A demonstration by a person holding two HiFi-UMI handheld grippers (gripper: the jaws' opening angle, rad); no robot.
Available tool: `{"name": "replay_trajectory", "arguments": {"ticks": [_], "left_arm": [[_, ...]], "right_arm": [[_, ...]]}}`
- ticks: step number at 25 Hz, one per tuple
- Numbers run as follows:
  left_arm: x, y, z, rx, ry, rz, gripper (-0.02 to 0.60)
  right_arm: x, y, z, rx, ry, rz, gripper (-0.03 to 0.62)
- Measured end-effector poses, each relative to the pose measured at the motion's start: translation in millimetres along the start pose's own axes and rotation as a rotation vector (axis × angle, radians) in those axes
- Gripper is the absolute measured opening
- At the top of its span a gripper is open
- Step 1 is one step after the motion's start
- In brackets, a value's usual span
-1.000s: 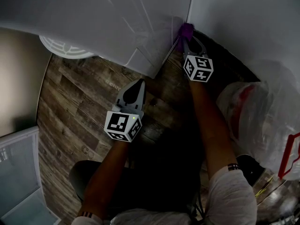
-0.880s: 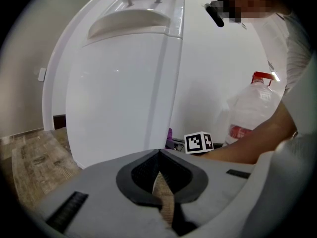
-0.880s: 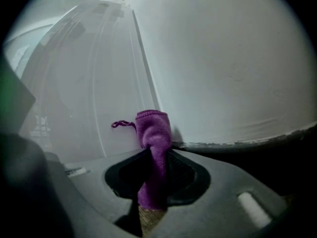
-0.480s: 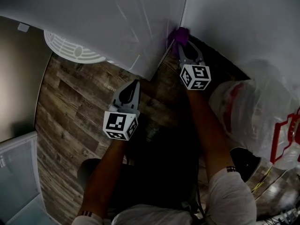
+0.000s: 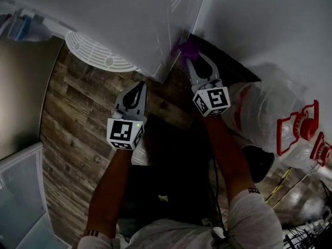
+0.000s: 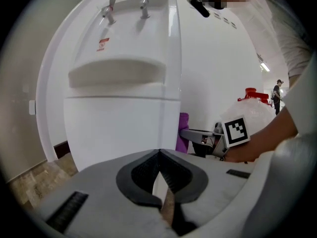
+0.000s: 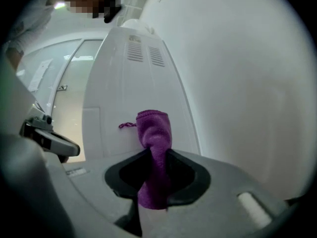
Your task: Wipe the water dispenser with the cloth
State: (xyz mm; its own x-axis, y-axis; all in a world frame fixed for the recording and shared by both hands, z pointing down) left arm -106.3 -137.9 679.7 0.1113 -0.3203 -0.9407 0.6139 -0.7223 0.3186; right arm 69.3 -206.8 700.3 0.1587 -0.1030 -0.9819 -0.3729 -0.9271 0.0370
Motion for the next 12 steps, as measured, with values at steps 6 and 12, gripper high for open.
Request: {"name": "replay_trajectory", "arguments": {"ticks": [6,12], "left_arm": [[72,-33,-20,-0.022,0.062,-0.062,-0.002],[162,-67,-47,-0.033,0.054,-0.104,-0.002]], "right_arm": [[83,-30,52,0.087,-0.067,-0.007,0.092],[183,-54,87,0.147,-0.106,-0.021,0.092]]}}
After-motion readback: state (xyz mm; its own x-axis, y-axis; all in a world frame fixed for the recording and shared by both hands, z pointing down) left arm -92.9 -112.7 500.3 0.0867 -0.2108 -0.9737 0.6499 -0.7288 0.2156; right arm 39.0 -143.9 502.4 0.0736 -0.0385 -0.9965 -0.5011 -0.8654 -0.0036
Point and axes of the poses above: the fingertips, and each gripper's own axes: y forward along the fingers, z to its left, x out of its top, the point moved 3 cm from there along -y, backward along the fingers, and after that the axes turned 4 degrees about -x, right-handed, at the moved point
